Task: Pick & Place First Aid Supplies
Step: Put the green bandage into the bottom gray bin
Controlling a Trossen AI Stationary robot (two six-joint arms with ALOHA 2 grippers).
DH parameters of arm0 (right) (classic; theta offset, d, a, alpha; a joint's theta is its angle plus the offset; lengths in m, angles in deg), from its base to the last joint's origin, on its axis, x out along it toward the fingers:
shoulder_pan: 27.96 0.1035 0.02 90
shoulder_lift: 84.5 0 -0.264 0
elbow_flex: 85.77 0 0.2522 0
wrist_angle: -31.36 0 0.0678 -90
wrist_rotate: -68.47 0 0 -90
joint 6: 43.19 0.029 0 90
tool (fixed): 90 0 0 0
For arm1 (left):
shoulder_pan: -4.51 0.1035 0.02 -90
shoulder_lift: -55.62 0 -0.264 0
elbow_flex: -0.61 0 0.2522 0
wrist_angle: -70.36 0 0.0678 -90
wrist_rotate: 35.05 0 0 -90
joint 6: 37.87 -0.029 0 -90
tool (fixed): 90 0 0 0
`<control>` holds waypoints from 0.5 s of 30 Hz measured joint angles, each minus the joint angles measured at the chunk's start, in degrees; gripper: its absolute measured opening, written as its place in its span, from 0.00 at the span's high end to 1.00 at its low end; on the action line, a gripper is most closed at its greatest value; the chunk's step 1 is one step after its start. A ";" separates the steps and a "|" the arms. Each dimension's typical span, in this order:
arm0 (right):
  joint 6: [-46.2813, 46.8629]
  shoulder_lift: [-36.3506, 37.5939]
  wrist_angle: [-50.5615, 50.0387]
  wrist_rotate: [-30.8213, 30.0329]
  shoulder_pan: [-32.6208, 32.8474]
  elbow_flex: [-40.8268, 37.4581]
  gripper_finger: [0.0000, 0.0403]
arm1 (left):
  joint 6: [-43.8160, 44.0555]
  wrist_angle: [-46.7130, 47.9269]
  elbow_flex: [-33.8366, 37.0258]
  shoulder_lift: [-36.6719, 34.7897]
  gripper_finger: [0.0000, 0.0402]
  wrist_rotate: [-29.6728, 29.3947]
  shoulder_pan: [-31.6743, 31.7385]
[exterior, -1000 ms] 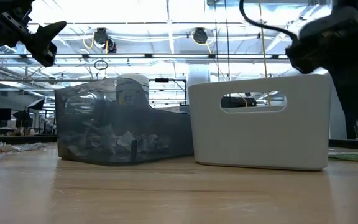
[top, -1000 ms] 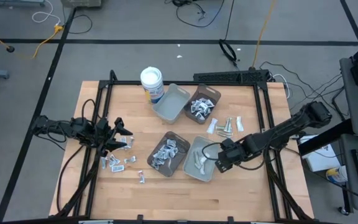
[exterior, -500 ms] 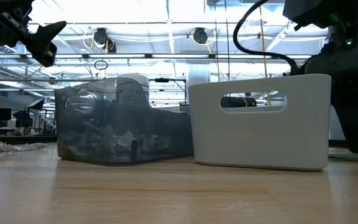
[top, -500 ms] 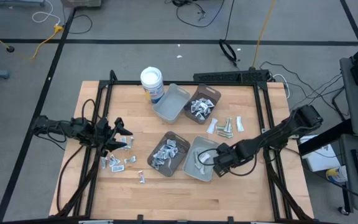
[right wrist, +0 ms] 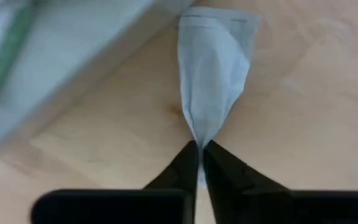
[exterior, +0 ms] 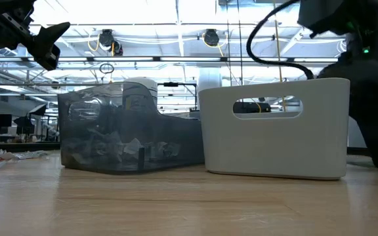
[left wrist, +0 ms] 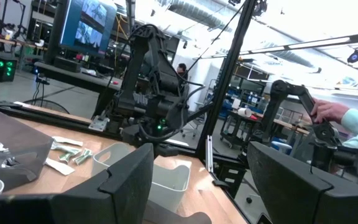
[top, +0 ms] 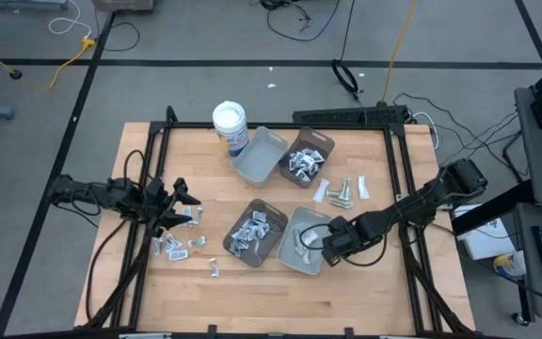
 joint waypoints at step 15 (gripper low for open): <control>17.49 4.32 -12.15 -0.53 0.07 9.54 1.00 | 0.02 0.00 0.02 0.00 0.34 0.00 0.02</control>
